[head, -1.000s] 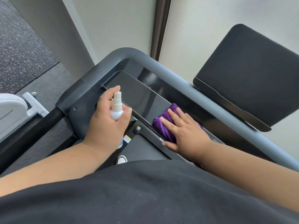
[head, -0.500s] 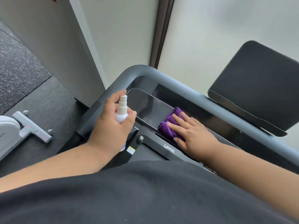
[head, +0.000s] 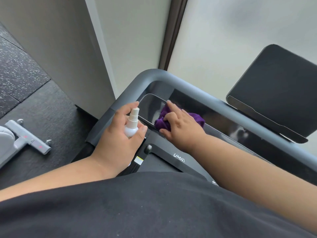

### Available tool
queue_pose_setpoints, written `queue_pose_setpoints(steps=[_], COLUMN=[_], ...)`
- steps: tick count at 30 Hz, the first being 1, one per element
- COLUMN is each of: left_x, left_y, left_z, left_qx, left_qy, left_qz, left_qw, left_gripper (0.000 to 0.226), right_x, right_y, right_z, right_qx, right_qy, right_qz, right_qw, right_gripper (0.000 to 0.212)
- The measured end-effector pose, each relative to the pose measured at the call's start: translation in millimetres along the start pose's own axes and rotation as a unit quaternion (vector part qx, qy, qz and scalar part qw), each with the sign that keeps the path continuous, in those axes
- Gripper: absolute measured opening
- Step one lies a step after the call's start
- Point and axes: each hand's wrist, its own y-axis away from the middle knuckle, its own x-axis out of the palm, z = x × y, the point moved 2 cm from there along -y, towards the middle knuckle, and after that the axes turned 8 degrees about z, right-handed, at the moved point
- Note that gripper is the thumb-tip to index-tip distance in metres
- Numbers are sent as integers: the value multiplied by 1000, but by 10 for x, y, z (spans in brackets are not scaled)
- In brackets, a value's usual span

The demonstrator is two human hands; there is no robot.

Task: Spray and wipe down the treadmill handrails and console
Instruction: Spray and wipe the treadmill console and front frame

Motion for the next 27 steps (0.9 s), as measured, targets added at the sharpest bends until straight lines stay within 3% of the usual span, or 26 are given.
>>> queue_pose_setpoints(steps=[3, 8, 20, 27], left_x=[-25, -67, -188, -278], left_y=[-28, -39, -33, -38], left_z=[16, 120, 167, 138], left_qx=[0, -2, -13, -2], left_qy=[6, 9, -12, -10], left_qz=[-4, -1, -2, -4], left_qw=[1000, 1000, 1000, 1000], left_gripper=[61, 59, 63, 66], right_x=[25, 141, 48, 278], right_y=[323, 760, -428, 105], right_z=[-152, -245, 230, 317], right_qx=[75, 154, 84, 55], right_qy=[-30, 107, 150, 147], right_qz=[-24, -12, 70, 61], right_qw=[996, 982, 983, 986], right_gripper=[66, 67, 82, 85])
